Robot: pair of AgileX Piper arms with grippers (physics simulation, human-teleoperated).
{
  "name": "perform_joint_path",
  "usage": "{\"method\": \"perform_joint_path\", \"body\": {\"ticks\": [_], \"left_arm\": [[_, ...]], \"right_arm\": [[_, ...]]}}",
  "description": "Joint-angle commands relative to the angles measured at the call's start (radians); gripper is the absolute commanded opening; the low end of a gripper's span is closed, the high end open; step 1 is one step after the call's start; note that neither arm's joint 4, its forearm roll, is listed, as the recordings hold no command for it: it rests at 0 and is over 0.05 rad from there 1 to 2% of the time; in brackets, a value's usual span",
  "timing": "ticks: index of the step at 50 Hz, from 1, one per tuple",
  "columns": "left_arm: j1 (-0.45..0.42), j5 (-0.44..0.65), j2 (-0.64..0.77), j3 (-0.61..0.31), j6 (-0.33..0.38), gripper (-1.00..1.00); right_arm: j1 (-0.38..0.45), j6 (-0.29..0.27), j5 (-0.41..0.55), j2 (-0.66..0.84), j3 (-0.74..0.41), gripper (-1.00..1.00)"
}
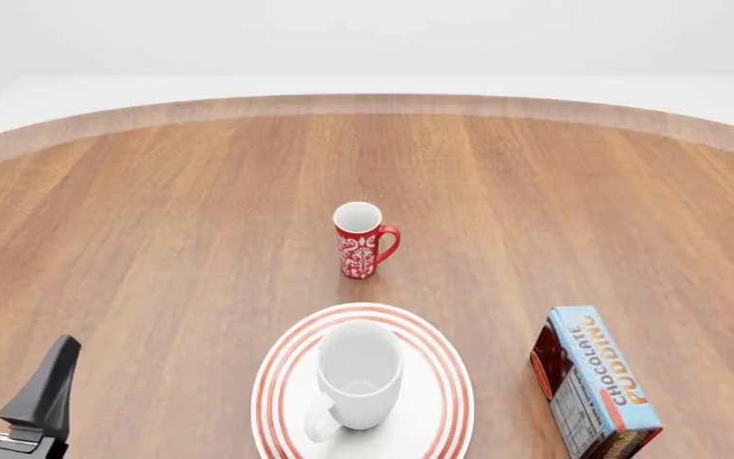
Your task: Pick up the white mug and put it on the plate, and put the chocolate pudding to the right of the plate.
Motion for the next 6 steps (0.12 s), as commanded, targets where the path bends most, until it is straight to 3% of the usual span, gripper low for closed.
{"method": "perform_joint_path", "body": {"ticks": [1, 6], "left_arm": [[-0.003, -0.009, 0.0, 0.0, 0.012, 1.0], [-0.002, -0.009, 0.0, 0.0, 0.016, 1.0]], "right_arm": [[-0.099, -0.002, -0.003, -0.022, -0.149, 1.0], [-0.137, 0.016, -0.028, -0.022, -0.15, 1.0]]}}
